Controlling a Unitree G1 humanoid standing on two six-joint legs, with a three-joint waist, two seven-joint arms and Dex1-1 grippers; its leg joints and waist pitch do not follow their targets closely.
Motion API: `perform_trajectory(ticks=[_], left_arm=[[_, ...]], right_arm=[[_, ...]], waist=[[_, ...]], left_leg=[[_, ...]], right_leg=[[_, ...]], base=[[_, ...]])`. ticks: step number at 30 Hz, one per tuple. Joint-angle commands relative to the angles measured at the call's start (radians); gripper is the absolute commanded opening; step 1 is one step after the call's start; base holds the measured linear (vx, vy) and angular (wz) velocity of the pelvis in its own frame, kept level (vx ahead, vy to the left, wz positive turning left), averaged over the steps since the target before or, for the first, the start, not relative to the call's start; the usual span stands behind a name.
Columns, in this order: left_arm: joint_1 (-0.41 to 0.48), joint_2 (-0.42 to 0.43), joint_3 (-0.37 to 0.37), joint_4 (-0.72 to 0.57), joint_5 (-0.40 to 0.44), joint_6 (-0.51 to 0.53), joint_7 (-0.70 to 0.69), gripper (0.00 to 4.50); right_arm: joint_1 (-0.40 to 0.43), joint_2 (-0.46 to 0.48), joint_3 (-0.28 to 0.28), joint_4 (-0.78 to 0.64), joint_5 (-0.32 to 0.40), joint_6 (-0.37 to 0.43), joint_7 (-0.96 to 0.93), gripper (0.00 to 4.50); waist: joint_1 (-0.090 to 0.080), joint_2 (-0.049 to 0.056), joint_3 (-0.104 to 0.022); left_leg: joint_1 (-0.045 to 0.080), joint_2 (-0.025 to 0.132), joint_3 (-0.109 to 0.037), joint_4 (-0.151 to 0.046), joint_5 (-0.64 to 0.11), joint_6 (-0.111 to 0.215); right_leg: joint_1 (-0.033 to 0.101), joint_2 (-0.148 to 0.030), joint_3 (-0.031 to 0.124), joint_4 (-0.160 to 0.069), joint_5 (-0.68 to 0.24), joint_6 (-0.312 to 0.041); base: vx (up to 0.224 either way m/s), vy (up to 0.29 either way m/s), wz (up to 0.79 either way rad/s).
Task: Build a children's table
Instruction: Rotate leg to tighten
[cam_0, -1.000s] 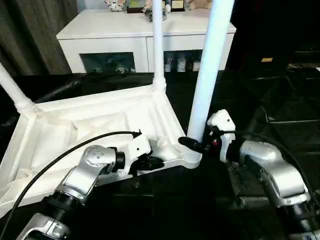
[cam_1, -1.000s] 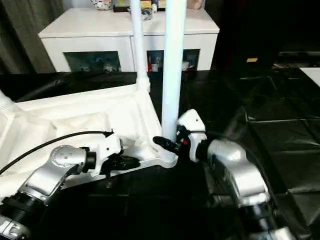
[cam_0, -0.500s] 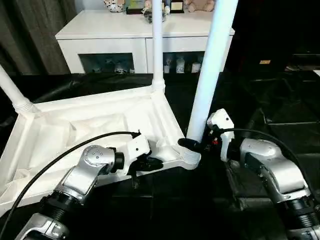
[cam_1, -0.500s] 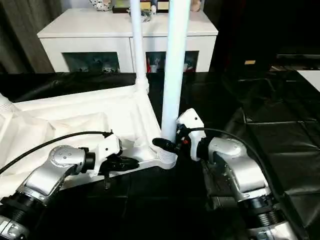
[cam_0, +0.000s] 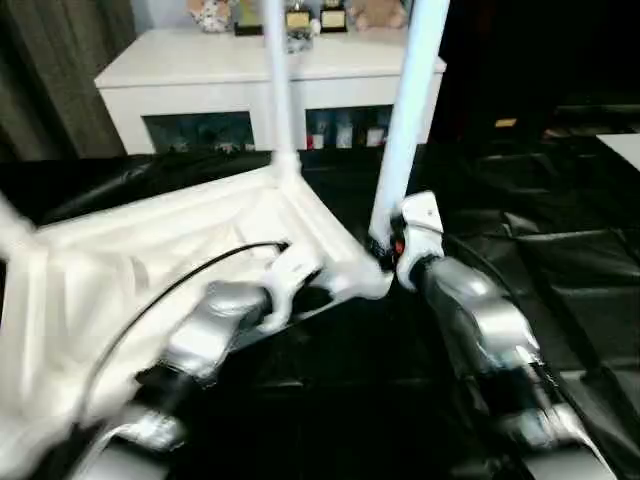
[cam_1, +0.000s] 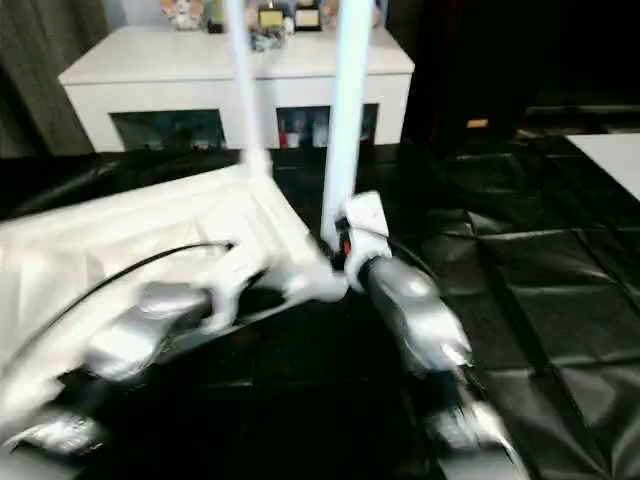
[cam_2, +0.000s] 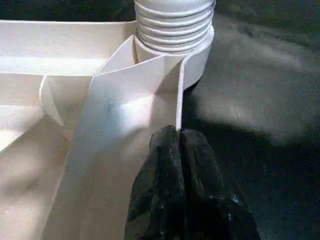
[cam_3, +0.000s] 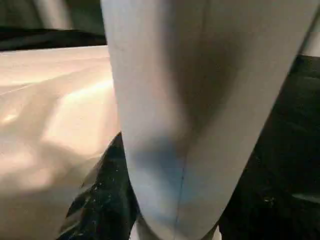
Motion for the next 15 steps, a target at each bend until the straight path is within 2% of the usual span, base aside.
perform_trajectory(ticks=[1, 2, 3, 4, 5, 6, 8, 11, 12, 13, 14, 15], left_arm=[[-0.041, -0.049, 0.032, 0.099, 0.019, 0.051, 0.138, 0.0], [-0.052, -0.063, 0.037, 0.114, 0.019, 0.054, 0.158, 0.0], [-0.088, -0.104, 0.055, 0.165, 0.021, 0.042, 0.223, 0.0], [-0.109, -0.132, 0.067, 0.192, 0.023, 0.035, 0.263, 0.0], [-0.117, -0.143, 0.073, 0.201, 0.024, 0.034, 0.279, 0.0], [-0.126, -0.155, 0.074, 0.205, 0.029, 0.03, 0.295, 0.0], [-0.133, -0.168, 0.073, 0.205, 0.032, 0.034, 0.304, 0.0], [-0.143, -0.185, 0.073, 0.201, 0.028, 0.052, 0.308, 0.0], [-0.146, -0.183, 0.074, 0.21, 0.028, 0.049, 0.312, 0.0], [-0.149, -0.179, 0.075, 0.219, 0.027, 0.046, 0.314, 0.0], [-0.15, -0.175, 0.076, 0.224, 0.027, 0.044, 0.316, 0.0], [-0.156, -0.172, 0.078, 0.237, 0.028, 0.036, 0.32, 0.0]], right_arm=[[0.009, 0.027, -0.014, 0.197, -0.028, 0.025, -0.112, 1.83], [-0.002, 0.035, -0.017, 0.219, -0.03, 0.018, -0.13, 1.83], [-0.034, 0.059, -0.038, 0.278, -0.028, -0.009, -0.191, 1.83], [-0.056, 0.074, -0.054, 0.316, -0.03, -0.028, -0.23, 1.83], [-0.066, 0.079, -0.06, 0.332, -0.032, -0.035, -0.245, 1.83], [-0.079, 0.086, -0.069, 0.353, -0.03, -0.042, -0.265, 1.83], [-0.093, 0.094, -0.079, 0.377, -0.033, -0.054, -0.284, 1.83], [-0.129, 0.108, -0.094, 0.431, -0.042, -0.085, -0.317, 1.83], [-0.137, 0.111, -0.098, 0.448, -0.041, -0.097, -0.32, 1.83], [-0.145, 0.112, -0.1, 0.462, -0.041, -0.108, -0.32, 1.83], [-0.151, 0.114, -0.102, 0.472, -0.04, -0.117, -0.319, 1.83], [-0.162, 0.114, -0.099, 0.492, -0.045, -0.128, -0.317, 1.83]], waist=[[-0.008, -0.001, -0.021], [-0.007, 0.002, -0.022], [-0.007, -0.008, -0.024], [-0.005, -0.005, -0.024], [-0.002, -0.009, -0.024], [0.001, -0.014, -0.026], [0.004, -0.016, -0.029], [0.007, -0.016, -0.035], [0.009, -0.016, -0.038], [0.011, -0.016, -0.038], [0.012, -0.017, -0.036], [0.012, -0.016, -0.036]], left_leg=[[0.019, 0.071, -0.057, -0.109, -0.545, -0.087], [0.021, 0.071, -0.055, -0.11, -0.544, -0.086], [0.018, 0.069, -0.052, -0.109, -0.532, -0.079], [0.019, 0.068, -0.051, -0.108, -0.524, -0.076], [0.023, 0.066, -0.047, -0.106, -0.518, -0.065], [0.017, 0.067, -0.046, -0.107, -0.494, -0.053], [0.009, 0.069, -0.044, -0.109, -0.453, -0.041], [0.003, 0.07, -0.04, -0.106, -0.39, -0.026], [-0.003, 0.071, -0.038, -0.105, -0.343, -0.013], [-0.002, 0.071, -0.036, -0.103, -0.329, -0.007], [0.001, 0.071, -0.032, -0.103, -0.338, 0.001], [0.001, 0.07, -0.033, -0.102, -0.352, 0.0]], right_leg=[[-0.006, -0.081, 0.032, -0.095, -0.471, -0.13], [-0.006, -0.079, 0.031, -0.097, -0.436, -0.14], [-0.003, -0.08, 0.032, -0.096, -0.407, -0.147], [-0.006, -0.082, 0.034, -0.096, -0.398, -0.152], [-0.007, -0.081, 0.034, -0.1, -0.393, -0.157], [-0.002, -0.083, 0.036, -0.098, -0.371, -0.16], [0.005, -0.086, 0.035, -0.091, -0.316, -0.169], [0.015, -0.09, 0.035, -0.082, -0.239, -0.193], [0.019, -0.091, 0.035, -0.079, -0.189, -0.201], [0.019, -0.09, 0.035, -0.078, -0.174, -0.203], [0.013, -0.089, 0.034, -0.081, -0.191, -0.208], [0.014, -0.091, 0.034, -0.082, -0.222, -0.209]], base=[[0.0, 0.0, 0.0], [0.0, 0.0, 0.0], [0.0, 0.0, 0.0], [0.0, 0.0, 0.0], [0.0, 0.0, 0.0], [0.0, 0.0, 0.0], [0.0, 0.0, 0.0], [0.0, 0.0, 0.0], [0.0, 0.0, 0.0], [0.0, 0.0, 0.0], [0.0, 0.0, 0.0], [0.0, 0.0, 0.0]])
